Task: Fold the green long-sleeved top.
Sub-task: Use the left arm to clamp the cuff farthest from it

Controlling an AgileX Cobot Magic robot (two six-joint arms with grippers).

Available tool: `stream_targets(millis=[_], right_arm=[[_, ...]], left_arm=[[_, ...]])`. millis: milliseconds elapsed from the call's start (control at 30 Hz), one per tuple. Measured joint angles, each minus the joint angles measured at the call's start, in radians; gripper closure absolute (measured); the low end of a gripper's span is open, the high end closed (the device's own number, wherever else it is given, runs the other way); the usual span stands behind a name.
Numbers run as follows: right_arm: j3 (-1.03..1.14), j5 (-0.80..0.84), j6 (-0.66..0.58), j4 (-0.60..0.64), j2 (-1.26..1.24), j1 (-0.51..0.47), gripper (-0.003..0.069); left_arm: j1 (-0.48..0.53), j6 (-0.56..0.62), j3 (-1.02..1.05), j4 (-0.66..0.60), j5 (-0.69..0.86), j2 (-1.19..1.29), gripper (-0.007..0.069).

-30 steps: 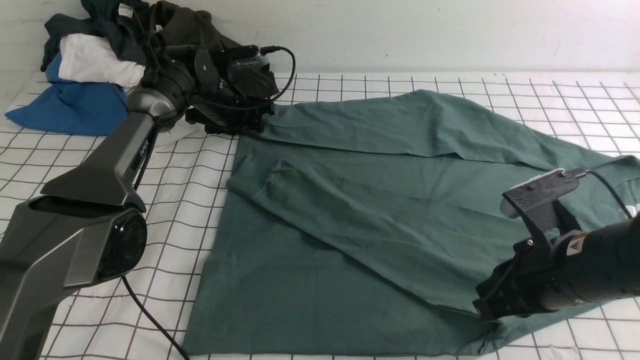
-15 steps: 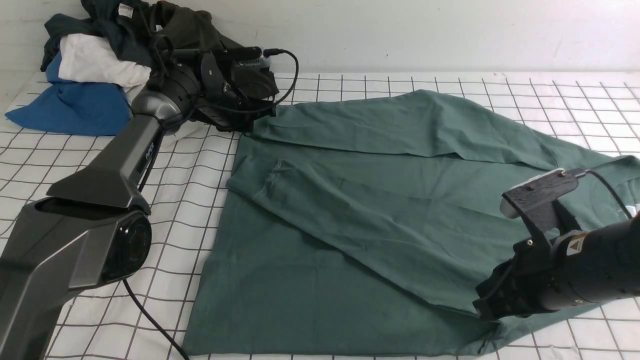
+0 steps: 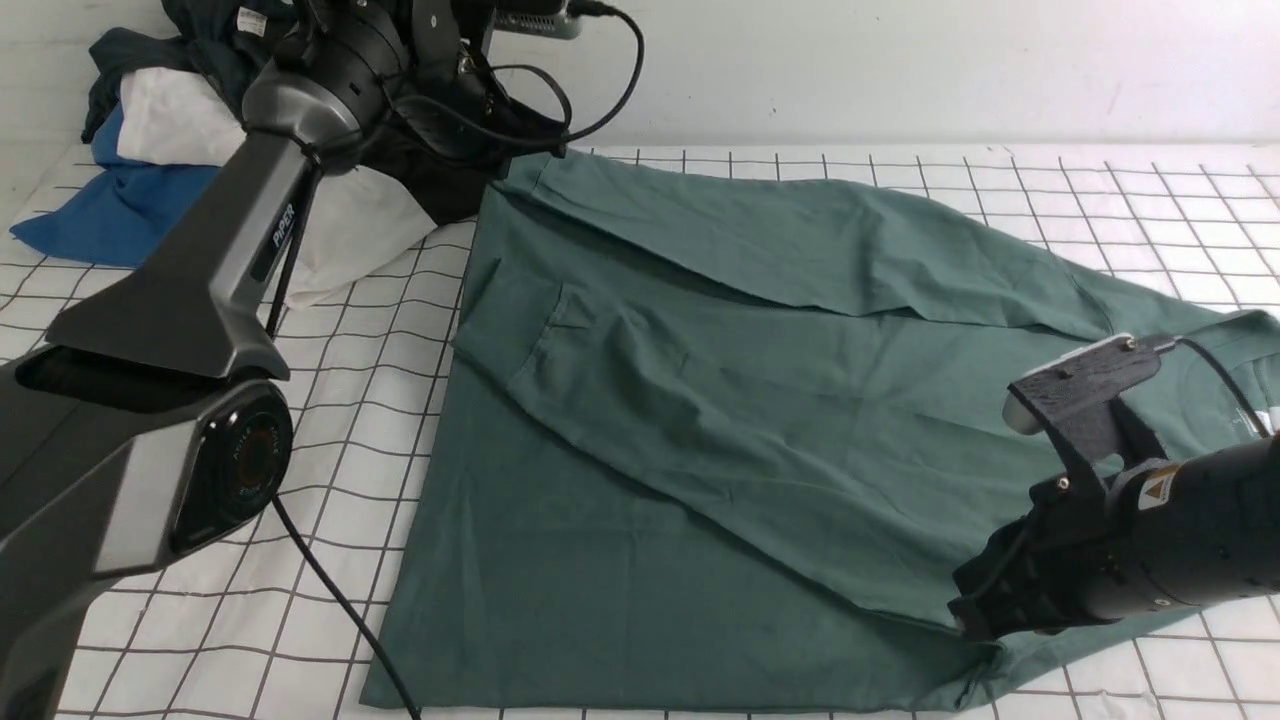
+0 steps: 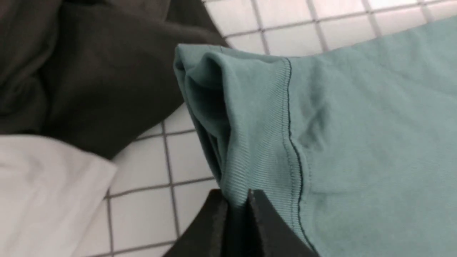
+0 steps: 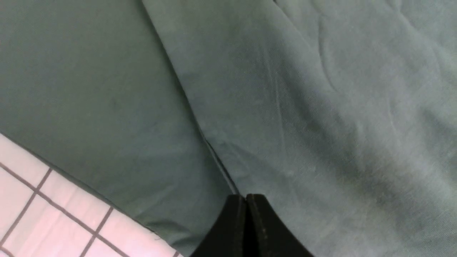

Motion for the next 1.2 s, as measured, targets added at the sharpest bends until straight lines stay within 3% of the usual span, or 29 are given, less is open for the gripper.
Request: stream_targets(millis=[133, 233, 267, 400, 467, 733, 900, 1000, 1200], right_arm=[[0.000, 0.000, 0.000, 0.000, 0.000, 0.000, 0.0673], [0.000, 0.000, 0.000, 0.000, 0.000, 0.000, 0.0673], [0.000, 0.000, 0.000, 0.000, 0.000, 0.000, 0.0673], [0.000, -0.001, 0.000, -0.001, 0.001, 0.000, 0.0673], [0.000, -0.001, 0.000, -0.001, 0.007, 0.000, 0.0673], [0.000, -0.003, 0.000, -0.001, 0.024, 0.000, 0.0673], [0.000, -0.003, -0.001, -0.001, 0.024, 0.000, 0.0673], [0.000, -0.003, -0.001, -0.001, 0.024, 0.000, 0.0673], [0.000, -0.003, -0.001, -0.001, 0.024, 0.000, 0.0673]], left_arm=[[0.005, -0.002, 0.024, -0.002, -0.018, 0.051, 0.0571], [0.006, 0.000, 0.030, -0.017, -0.051, 0.068, 0.0463], [0.006, 0.000, 0.030, -0.016, -0.053, 0.068, 0.0463], [0.006, 0.001, 0.029, -0.028, -0.083, 0.066, 0.0301], [0.006, 0.001, 0.029, -0.028, -0.083, 0.066, 0.0263], [0.008, -0.019, 0.029, -0.014, -0.111, 0.075, 0.0250], [0.046, -0.130, 0.027, -0.017, -0.084, 0.100, 0.0250], [0.088, -0.195, 0.027, -0.118, -0.059, 0.108, 0.0250], [0.143, -0.209, 0.027, -0.345, -0.061, 0.124, 0.0267]])
